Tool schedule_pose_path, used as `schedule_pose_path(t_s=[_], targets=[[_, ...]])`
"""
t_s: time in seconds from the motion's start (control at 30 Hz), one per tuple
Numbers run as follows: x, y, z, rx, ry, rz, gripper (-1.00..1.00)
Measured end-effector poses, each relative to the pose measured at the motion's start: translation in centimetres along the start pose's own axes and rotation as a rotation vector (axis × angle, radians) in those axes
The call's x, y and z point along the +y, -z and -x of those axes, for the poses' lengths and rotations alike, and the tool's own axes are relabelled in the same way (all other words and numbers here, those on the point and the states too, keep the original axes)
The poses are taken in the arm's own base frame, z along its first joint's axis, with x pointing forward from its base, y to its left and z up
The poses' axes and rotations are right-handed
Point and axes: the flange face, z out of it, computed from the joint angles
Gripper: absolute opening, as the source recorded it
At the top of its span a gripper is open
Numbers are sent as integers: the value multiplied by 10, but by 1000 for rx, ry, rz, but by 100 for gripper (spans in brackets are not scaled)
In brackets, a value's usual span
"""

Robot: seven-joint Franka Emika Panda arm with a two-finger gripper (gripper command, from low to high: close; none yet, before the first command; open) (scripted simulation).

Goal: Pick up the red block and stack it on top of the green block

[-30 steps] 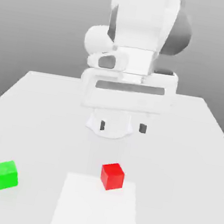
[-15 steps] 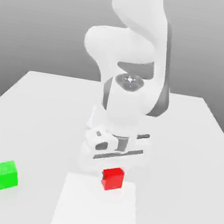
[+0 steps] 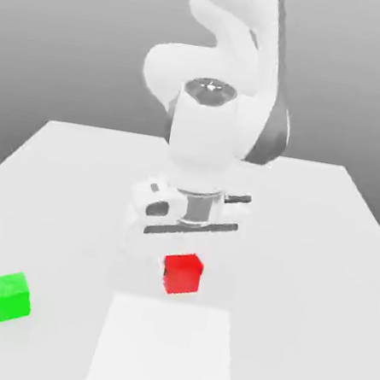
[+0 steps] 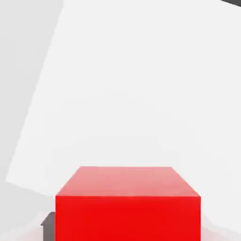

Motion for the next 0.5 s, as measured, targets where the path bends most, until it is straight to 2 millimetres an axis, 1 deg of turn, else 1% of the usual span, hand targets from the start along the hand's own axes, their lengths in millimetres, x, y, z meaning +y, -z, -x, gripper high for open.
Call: schedule_pose_path(t_s=[0.03, 0.1, 0.13, 0.2, 0.23, 0.27, 0.37, 0.4, 0.5], targets=[[19, 4, -22, 0, -89, -2, -100], [69, 12, -67, 3, -286, -3, -100], [96, 16, -86, 5, -379, -1, -100], [149, 24, -117, 10, -546, 6, -100], [161, 19, -124, 11, -581, 8, -100], [155, 11, -127, 12, -572, 9, -100], [154, -23, -129, 12, -570, 10, -100], [154, -32, -129, 12, -571, 11, 100], [154, -32, -129, 12, -571, 11, 100]])
